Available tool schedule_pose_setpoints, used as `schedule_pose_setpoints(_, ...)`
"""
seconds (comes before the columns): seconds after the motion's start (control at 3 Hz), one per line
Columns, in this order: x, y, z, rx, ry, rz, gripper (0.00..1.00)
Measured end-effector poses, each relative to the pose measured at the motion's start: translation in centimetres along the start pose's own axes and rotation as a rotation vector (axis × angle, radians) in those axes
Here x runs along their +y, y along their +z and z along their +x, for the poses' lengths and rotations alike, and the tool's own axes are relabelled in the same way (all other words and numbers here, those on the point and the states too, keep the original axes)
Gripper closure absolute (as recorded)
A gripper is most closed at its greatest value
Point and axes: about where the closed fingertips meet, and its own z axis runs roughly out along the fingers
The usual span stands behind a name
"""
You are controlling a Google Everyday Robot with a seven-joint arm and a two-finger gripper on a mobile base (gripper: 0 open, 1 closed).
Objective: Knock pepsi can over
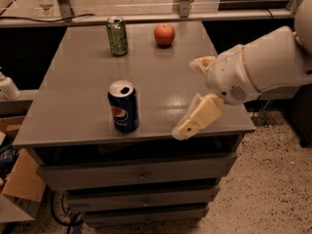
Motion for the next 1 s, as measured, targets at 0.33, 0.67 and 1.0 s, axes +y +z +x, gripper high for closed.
schedule_pose_setpoints(0.33, 0.4, 3.3, -0.4, -0.1, 0.024, -0.018, 0.0)
schedule_pose_setpoints(0.67, 0.7, 5.7, -1.0, -0.186, 0.062, -0.031, 0.0)
schedule_pose_setpoints(1.0, 0.9, 8.0, -2.4, -0.291, 0.12, -0.037, 0.0)
